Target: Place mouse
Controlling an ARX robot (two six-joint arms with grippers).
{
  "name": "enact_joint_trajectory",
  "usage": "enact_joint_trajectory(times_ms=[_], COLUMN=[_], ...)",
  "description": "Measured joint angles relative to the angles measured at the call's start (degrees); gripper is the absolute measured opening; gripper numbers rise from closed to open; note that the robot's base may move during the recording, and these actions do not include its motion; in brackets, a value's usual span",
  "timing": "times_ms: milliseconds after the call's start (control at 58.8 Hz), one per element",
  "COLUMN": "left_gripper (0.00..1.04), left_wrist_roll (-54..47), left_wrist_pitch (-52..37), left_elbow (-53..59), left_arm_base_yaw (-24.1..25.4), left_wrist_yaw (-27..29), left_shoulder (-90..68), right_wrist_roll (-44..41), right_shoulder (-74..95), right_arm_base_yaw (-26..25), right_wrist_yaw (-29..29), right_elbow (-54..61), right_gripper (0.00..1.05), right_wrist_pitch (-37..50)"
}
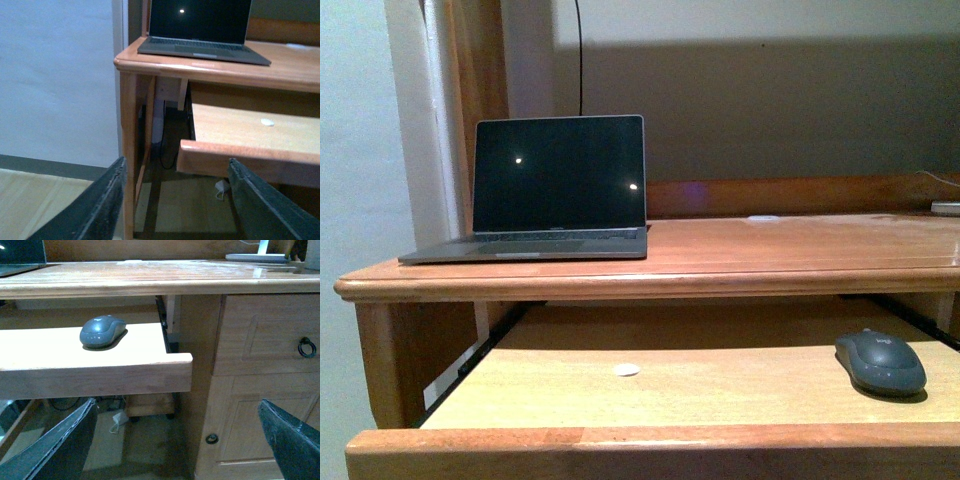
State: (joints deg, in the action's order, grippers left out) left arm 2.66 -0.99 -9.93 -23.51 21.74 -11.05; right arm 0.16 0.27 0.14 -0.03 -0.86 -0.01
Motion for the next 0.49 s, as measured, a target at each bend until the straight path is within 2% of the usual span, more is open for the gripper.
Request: enact_joint_trajectory(times_ms=[102,306,357,391,442,494], left_gripper=[0.37,0.03,0.03,0.03,0.03,0.03], left_wrist_roll=[-1.3,-1.8,-2.0,-2.0,-2.1,-2.1], left_wrist_pitch=[0.3,0.6,0.7,1.2,1.2,1.2], left_elbow=[3.1,4.6,5.3,5.6,5.9,6.2], left_arm_base_yaw=[6.1,12.2,13.9,16.7,20.6,22.3], left_wrist_yaw=[-5.4,-11.1,-12.9,-17.3,-20.7,-20.7], left_shoulder=[3.1,5.7,6.3,6.9,7.3,7.6], right_wrist_roll=[0.0,0.0,0.0,0.0,0.0,0.0], right_shoulder=[0.0,0.0,0.0,0.0,0.0,0.0], right_arm_base_yaw=[0.0,0.0,0.0,0.0,0.0,0.0], right_wrist_yaw=[0.0,0.0,0.0,0.0,0.0,0.0], right_elbow=[0.0,0.0,0.0,0.0,0.0,0.0], right_gripper=[0.97,0.97,0.97,0.97,0.97,0.97], right_wrist_pitch=[0.0,0.0,0.0,0.0,0.0,0.0])
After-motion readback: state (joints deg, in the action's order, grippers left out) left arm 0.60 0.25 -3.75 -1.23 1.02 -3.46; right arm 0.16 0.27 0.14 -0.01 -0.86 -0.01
